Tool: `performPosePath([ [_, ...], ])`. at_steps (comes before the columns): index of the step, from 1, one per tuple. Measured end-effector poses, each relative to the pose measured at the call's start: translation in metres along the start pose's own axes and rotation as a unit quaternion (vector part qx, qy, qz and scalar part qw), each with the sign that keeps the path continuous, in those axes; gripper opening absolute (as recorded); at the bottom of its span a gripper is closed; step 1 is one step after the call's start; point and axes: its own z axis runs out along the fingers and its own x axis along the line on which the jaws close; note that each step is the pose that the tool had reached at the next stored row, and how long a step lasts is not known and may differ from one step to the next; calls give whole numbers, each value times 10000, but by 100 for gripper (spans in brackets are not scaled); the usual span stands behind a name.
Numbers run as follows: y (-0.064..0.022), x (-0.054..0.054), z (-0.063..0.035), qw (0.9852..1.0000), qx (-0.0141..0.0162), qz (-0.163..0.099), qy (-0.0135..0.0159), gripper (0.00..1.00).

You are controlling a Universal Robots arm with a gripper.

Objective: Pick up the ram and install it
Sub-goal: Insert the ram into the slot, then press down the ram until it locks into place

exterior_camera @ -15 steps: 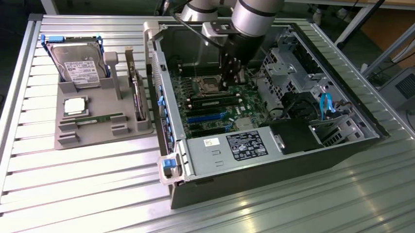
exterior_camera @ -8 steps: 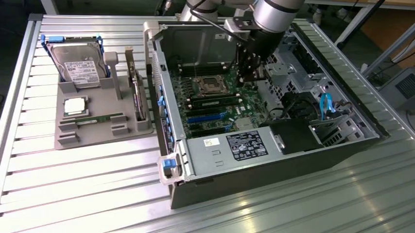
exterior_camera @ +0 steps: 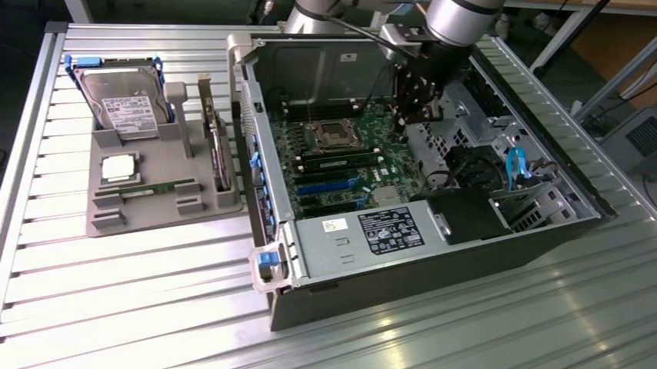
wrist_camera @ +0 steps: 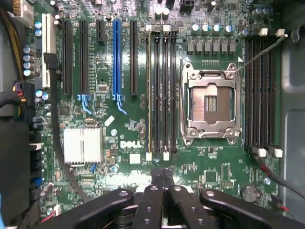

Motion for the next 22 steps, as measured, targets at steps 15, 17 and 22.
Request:
performPosePath([
  [15, 189, 10, 130, 10000, 8, 2, 3, 10],
  [17, 187, 22, 187, 10000, 9, 2, 17, 10],
  [22, 217, 31, 315, 10000, 9, 3, 27, 10],
])
